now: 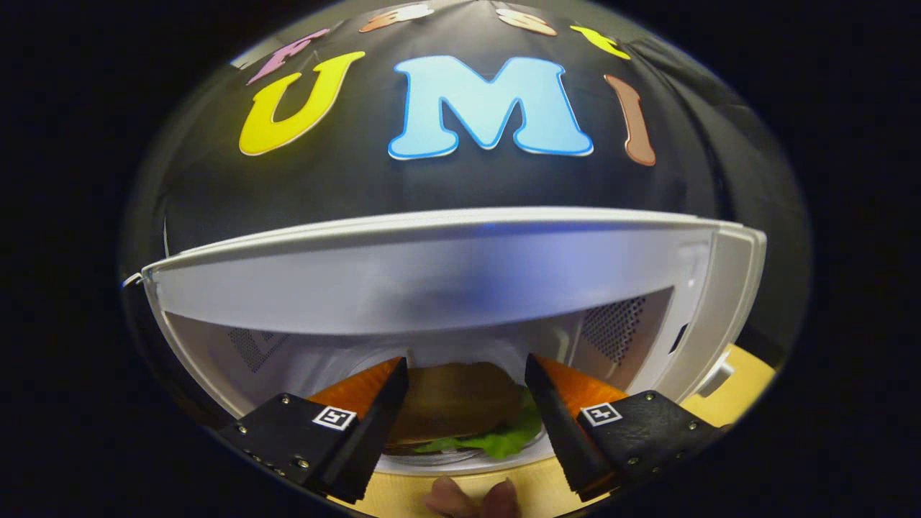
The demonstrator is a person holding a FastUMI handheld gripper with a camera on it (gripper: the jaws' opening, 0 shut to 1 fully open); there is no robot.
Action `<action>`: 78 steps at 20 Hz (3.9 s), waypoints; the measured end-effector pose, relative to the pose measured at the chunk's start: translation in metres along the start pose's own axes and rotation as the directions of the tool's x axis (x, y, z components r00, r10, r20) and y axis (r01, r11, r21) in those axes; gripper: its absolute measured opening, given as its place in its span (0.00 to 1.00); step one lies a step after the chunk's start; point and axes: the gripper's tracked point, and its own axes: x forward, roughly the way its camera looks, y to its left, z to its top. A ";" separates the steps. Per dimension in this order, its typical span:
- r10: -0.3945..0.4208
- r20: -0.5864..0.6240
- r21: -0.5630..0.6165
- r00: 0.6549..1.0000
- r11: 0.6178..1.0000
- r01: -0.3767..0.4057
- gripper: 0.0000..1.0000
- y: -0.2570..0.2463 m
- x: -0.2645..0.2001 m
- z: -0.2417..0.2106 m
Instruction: Open the microwave, put the food inside, and close the microwave door.
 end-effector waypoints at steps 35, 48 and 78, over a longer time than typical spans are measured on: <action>0.899 0.084 -0.188 0.429 0.437 -0.879 0.97 0.167 -0.489 -0.020; 0.770 0.033 -0.224 0.637 0.627 -0.746 0.01 0.193 -0.418 -0.077; 0.192 0.048 -0.122 0.980 0.975 -0.185 0.01 -0.061 -0.161 -0.027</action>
